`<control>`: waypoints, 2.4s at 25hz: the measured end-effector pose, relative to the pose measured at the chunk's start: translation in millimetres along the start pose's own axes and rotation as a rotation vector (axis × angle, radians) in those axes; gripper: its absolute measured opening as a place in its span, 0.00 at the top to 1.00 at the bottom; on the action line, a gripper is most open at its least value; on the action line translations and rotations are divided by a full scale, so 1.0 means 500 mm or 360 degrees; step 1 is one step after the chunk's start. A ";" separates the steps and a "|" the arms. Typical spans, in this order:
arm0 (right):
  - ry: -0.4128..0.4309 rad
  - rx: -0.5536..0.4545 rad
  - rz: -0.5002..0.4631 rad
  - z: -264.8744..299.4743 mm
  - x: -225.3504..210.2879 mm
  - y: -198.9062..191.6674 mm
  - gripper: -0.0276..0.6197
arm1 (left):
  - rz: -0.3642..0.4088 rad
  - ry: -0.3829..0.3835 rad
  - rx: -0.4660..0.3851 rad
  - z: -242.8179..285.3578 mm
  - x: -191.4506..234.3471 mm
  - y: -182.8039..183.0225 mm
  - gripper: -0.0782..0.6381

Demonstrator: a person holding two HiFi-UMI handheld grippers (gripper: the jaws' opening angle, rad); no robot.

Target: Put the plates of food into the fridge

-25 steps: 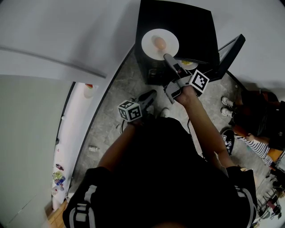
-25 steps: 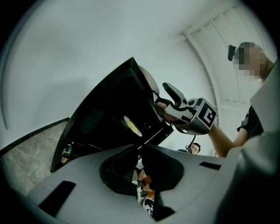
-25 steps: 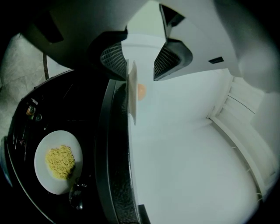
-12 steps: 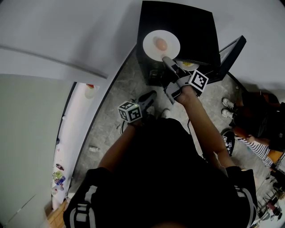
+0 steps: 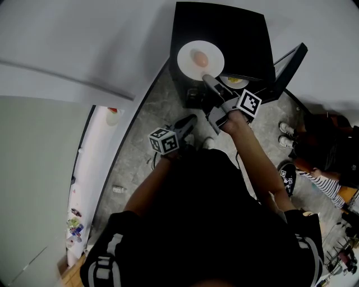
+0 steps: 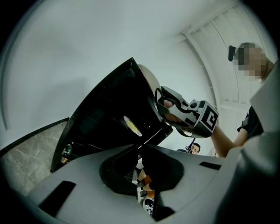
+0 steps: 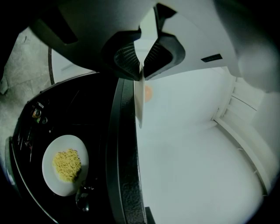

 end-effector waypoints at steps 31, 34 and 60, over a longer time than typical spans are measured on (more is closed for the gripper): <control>0.0092 0.0101 -0.0068 -0.115 0.045 -0.078 0.89 | 0.0021 -0.0099 0.0065 -0.024 -0.059 -0.047 0.86; 0.0115 0.0112 -0.0084 -0.150 0.064 -0.098 0.89 | 0.0033 -0.0114 0.0068 -0.038 -0.084 -0.062 0.86; 0.0118 0.0166 -0.0032 -0.172 0.001 -0.097 0.89 | -0.0009 -0.0048 0.0115 -0.019 -0.003 -0.044 0.86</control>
Point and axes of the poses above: the fingertips, and each gripper's own axes: z forward along the fingers, x to its left, y out of its top, the point moved 3 cm from there along -z, backward along the fingers, and after that the axes turned 5 degrees about -x, right-handed, at the moved point
